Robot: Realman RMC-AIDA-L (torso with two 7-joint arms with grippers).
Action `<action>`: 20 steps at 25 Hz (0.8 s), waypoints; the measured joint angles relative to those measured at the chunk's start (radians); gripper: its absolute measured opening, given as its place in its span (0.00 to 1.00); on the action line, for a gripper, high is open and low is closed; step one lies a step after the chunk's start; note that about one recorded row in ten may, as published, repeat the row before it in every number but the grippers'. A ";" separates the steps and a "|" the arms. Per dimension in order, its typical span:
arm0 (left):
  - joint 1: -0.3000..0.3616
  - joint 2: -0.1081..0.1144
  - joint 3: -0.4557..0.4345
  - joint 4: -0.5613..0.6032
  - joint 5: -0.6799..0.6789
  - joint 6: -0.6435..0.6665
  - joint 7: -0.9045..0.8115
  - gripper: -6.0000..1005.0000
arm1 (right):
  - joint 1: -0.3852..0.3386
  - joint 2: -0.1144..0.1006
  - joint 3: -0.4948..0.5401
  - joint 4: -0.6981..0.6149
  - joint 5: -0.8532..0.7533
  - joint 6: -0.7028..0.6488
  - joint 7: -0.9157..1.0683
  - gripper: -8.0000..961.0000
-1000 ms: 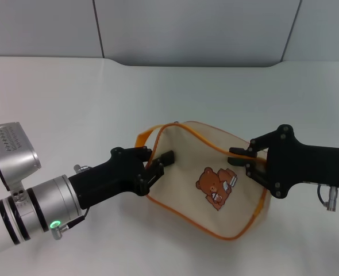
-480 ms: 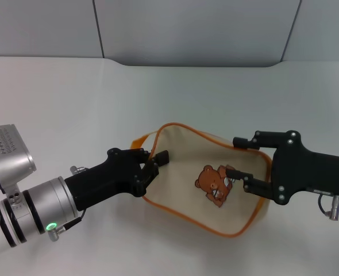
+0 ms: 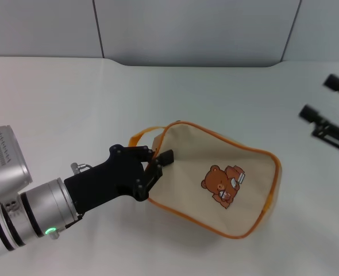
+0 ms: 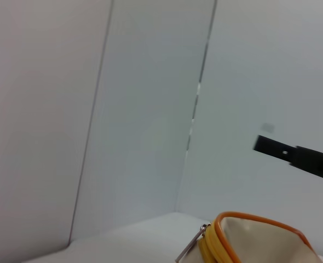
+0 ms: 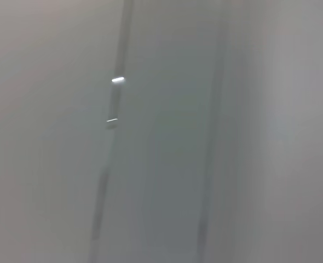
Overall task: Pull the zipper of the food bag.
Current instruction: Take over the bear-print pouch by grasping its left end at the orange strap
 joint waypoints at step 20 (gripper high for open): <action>-0.108 0.000 0.007 0.058 0.006 0.154 0.413 0.06 | 0.044 0.022 0.084 0.228 0.002 -0.005 -0.415 0.80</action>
